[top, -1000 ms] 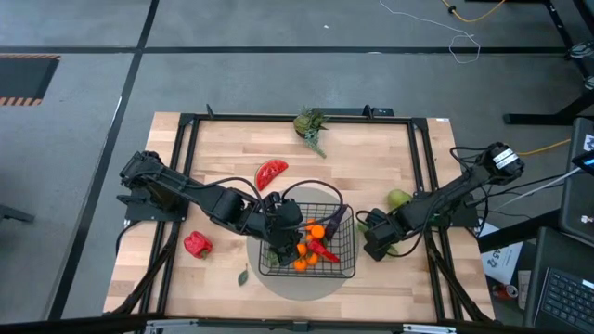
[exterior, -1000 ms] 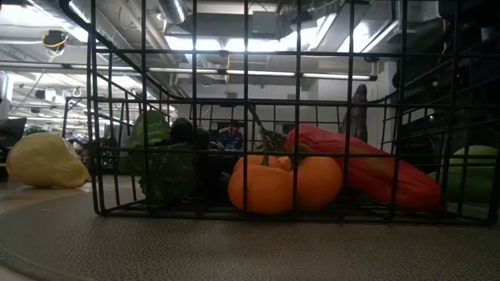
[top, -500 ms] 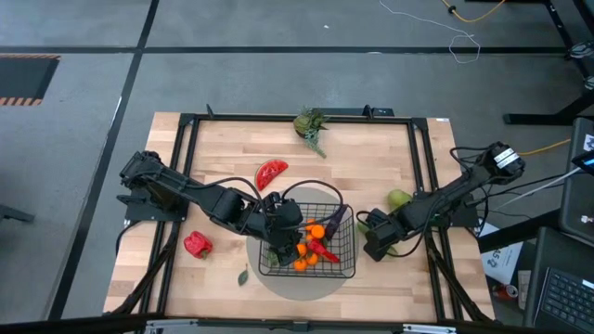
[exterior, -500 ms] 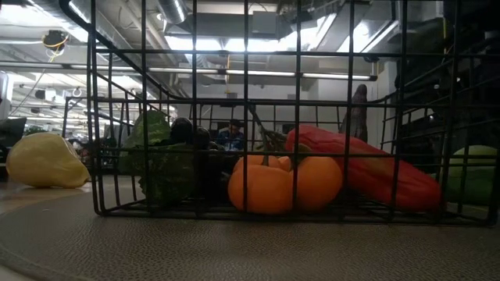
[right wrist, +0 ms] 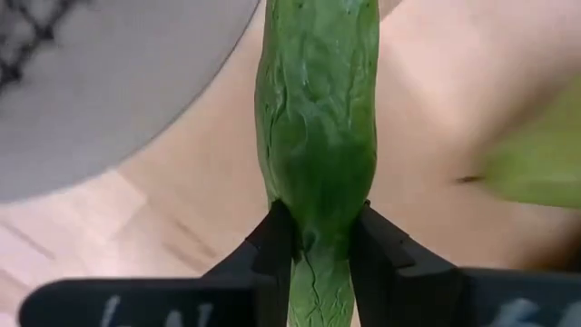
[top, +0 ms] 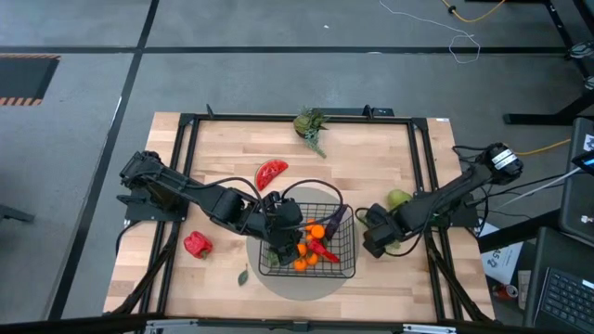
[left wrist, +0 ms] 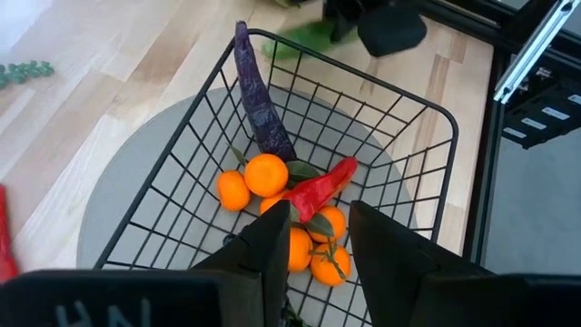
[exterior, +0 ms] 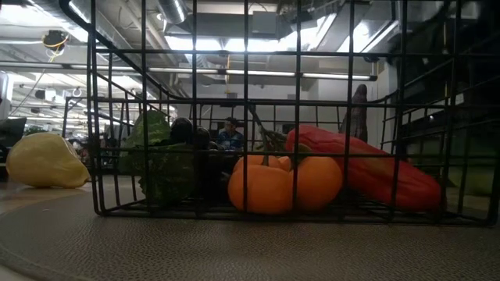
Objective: Build produce basket
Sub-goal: Put the green cucumber into the black wire basket, then put the red watermelon into the black wire basket
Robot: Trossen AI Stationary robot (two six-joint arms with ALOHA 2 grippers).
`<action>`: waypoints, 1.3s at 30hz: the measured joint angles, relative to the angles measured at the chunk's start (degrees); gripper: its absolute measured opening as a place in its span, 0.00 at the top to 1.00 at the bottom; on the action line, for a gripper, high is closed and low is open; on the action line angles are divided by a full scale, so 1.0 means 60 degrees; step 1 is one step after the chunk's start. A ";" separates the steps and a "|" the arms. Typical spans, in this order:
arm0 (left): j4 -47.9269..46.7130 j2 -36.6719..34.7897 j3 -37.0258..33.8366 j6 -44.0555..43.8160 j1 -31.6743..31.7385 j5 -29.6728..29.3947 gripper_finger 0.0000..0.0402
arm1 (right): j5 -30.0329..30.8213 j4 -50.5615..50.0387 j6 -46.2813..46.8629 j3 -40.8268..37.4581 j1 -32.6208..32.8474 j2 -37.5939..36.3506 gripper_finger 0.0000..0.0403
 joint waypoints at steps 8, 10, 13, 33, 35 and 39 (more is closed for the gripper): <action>0.0001 0.0000 0.0000 -0.0001 -0.0004 -0.0002 0.73 | 0.2959 -0.4321 0.0817 0.2606 0.0000 -0.0022 0.83; 0.0004 0.0000 0.0000 -0.0001 -0.0004 -0.0007 0.73 | 0.3826 -0.4600 0.0855 0.3227 0.0000 -0.0025 0.83; 0.0003 0.0000 0.0000 0.0002 0.0000 -0.0009 0.73 | 0.4834 -0.4193 0.0220 0.4083 0.0000 -0.0027 0.83; 0.0004 0.0000 0.0000 0.0006 -0.0004 -0.0020 0.73 | 0.5002 0.1349 -0.4470 0.4876 -0.0154 0.0036 0.32; 0.0004 0.0000 0.0000 0.0006 -0.0004 -0.0020 0.73 | 0.4592 0.1346 -0.4423 0.4876 -0.0211 0.0036 0.26; 0.0005 0.0000 0.0000 0.0006 -0.0004 -0.0020 0.73 | 0.4155 0.1346 -0.4381 0.4876 -0.0266 0.0036 0.21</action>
